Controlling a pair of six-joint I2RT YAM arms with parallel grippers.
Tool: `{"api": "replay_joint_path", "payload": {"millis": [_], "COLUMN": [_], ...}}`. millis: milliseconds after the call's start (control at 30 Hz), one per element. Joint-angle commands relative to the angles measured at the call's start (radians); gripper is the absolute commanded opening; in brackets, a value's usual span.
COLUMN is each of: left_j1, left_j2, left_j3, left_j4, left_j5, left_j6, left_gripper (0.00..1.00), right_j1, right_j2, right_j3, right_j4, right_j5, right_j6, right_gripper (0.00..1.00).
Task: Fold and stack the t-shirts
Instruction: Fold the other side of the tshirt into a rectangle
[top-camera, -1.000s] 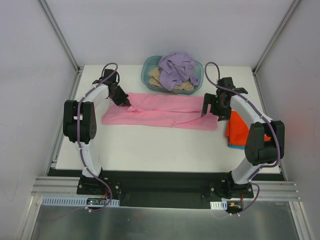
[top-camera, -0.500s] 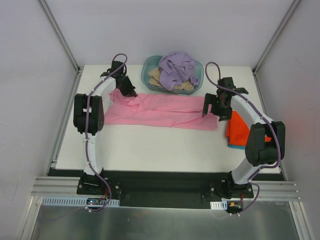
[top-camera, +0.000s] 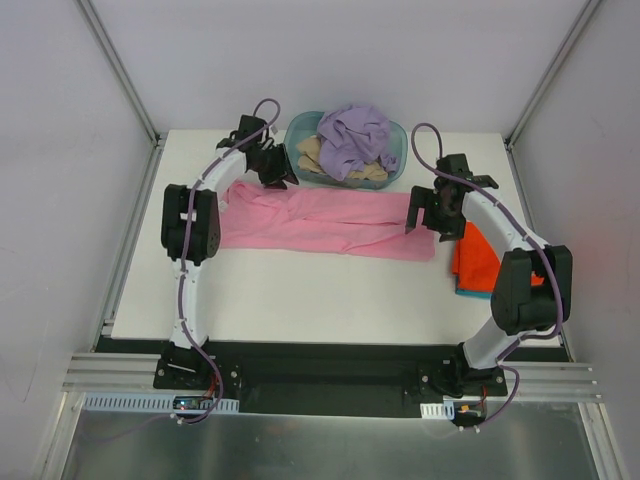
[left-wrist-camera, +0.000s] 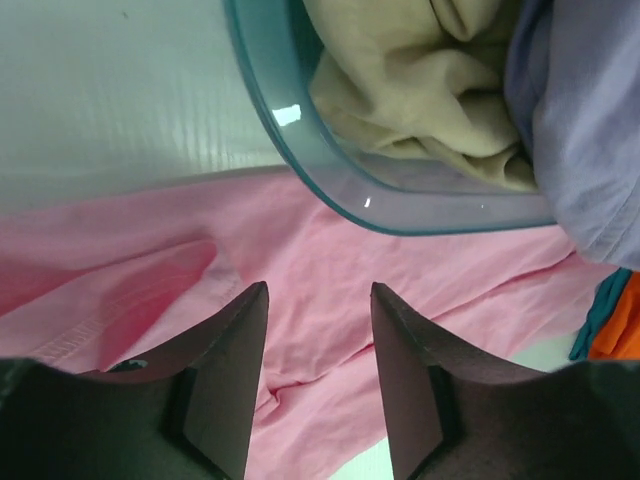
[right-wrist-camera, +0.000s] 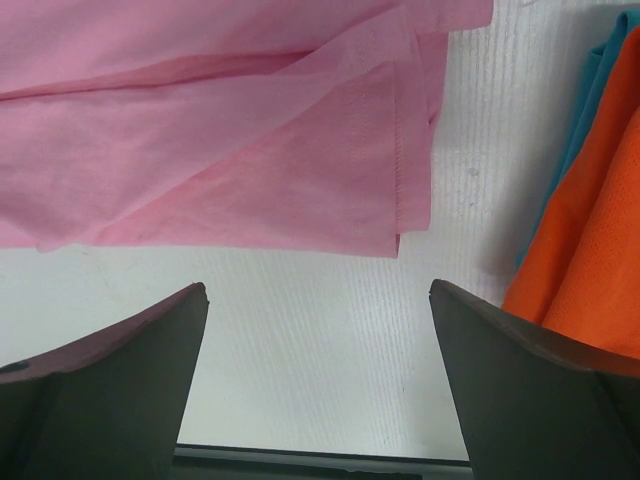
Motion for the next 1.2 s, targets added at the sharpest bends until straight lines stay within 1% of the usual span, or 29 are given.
{"api": "replay_joint_path", "payload": {"millis": [0,33,100,133,267,300,367,400,500,533,600,733,900,933,1167], "left_j1": [-0.007,-0.007,-0.007,-0.007,-0.005,-0.005,0.001,0.004,0.022,0.032,0.049,0.059,0.069,0.078,0.085], "left_j2": [-0.110,-0.125,-0.179,-0.197,-0.318,-0.334,-0.368,-0.372,-0.371,-0.368,-0.342,-0.258,-0.179,-0.156,-0.096], "left_j3": [-0.037,-0.047,-0.090,-0.109,-0.227,-0.277,-0.322,-0.357,-0.396,-0.399,-0.391,-0.342,-0.250,-0.238,-0.135], "left_j4": [-0.004,-0.004,-0.004,-0.004,-0.003,-0.003,-0.003,-0.003,-0.001,0.005,0.011,0.020,0.029,0.029,0.037], "left_j5": [0.042,0.039,0.029,0.024,-0.042,-0.060,-0.097,-0.106,-0.145,-0.139,-0.128,-0.111,-0.143,-0.131,-0.114], "left_j6": [0.075,0.076,0.076,0.078,0.070,0.067,0.063,0.060,0.043,0.038,0.037,0.035,0.033,0.030,0.013], "left_gripper": [0.51,0.59,0.67,0.73,0.82,0.83,0.86,0.87,0.90,0.92,0.99,0.99,0.99,0.99,0.99], "right_j1": [-0.001,0.000,0.000,0.000,0.000,0.002,0.002,0.002,0.000,0.002,0.002,0.002,0.000,0.000,0.000], "right_j2": [-0.055,-0.055,-0.058,-0.063,-0.071,-0.069,-0.067,-0.067,-0.066,-0.066,-0.067,-0.066,-0.070,-0.072,-0.084], "right_j3": [0.008,0.006,0.003,-0.003,-0.020,-0.020,-0.021,-0.020,-0.020,-0.018,-0.020,-0.023,-0.023,-0.021,-0.021], "right_j4": [-0.022,-0.022,-0.020,-0.019,-0.011,-0.009,-0.009,-0.008,-0.006,-0.005,-0.003,-0.003,-0.005,-0.006,-0.008], "right_j5": [-0.001,-0.006,-0.009,-0.009,-0.009,-0.010,-0.013,-0.015,-0.020,-0.020,-0.017,-0.016,-0.003,-0.001,0.008], "right_j6": [-0.005,-0.005,-0.005,-0.008,-0.008,-0.009,-0.011,-0.012,-0.015,-0.017,-0.018,-0.017,-0.018,-0.020,-0.017], "right_gripper": [0.97,0.97,0.97,0.97,0.97,0.97,0.97,0.97,0.97,0.97,0.97,0.97,0.97,0.97,0.97]}}
